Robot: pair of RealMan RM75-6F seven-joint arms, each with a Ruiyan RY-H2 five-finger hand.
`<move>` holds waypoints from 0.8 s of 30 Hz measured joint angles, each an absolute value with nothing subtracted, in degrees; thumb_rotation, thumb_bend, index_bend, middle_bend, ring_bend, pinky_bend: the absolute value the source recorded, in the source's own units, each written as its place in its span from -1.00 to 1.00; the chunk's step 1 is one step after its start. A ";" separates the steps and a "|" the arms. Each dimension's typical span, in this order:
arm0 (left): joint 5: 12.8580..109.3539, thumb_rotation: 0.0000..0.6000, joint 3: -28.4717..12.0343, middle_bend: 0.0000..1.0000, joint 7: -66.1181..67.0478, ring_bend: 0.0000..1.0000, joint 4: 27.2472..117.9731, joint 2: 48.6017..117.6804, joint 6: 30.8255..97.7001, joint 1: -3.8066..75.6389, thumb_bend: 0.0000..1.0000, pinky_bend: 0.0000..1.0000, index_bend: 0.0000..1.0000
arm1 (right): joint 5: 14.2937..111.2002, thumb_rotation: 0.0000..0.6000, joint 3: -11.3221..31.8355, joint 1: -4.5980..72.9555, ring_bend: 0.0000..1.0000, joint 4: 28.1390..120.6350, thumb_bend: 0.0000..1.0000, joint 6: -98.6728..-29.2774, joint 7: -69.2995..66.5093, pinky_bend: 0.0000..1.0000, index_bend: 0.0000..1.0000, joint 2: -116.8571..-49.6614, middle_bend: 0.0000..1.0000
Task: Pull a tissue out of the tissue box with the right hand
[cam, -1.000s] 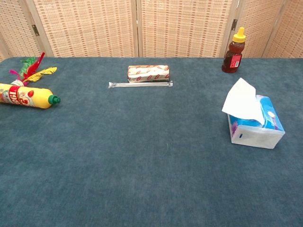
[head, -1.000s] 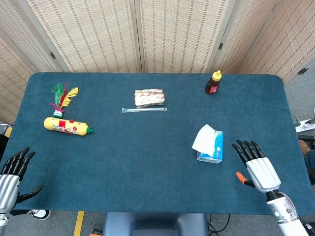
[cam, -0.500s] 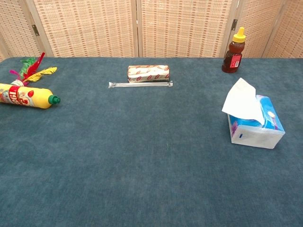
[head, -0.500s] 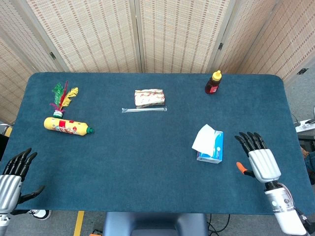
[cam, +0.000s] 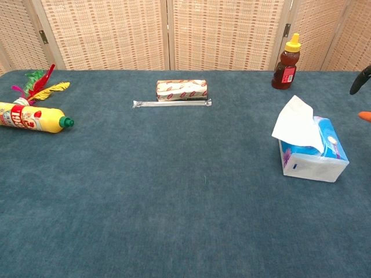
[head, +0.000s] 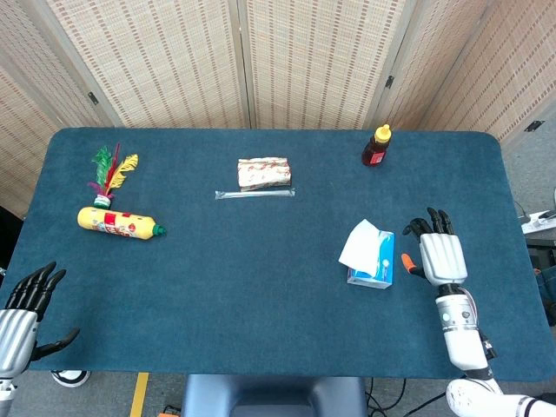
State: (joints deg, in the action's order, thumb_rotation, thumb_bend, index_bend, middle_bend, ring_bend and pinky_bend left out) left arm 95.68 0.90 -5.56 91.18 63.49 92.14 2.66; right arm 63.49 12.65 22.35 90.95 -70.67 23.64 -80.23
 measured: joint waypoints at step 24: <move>95.98 1.00 1.12 -1.00 -6.68 -1.00 90.94 63.29 92.31 2.68 -0.51 -0.73 -1.00 | 46.30 1.00 19.49 32.32 -1.00 82.82 -0.44 -66.50 31.73 -1.00 -0.23 -91.39 -0.51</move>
State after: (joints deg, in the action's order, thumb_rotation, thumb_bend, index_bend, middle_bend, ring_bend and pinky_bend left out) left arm 95.98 1.12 -6.68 90.94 63.29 92.31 2.68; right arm 46.30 19.49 32.32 82.82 -66.50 31.73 -91.39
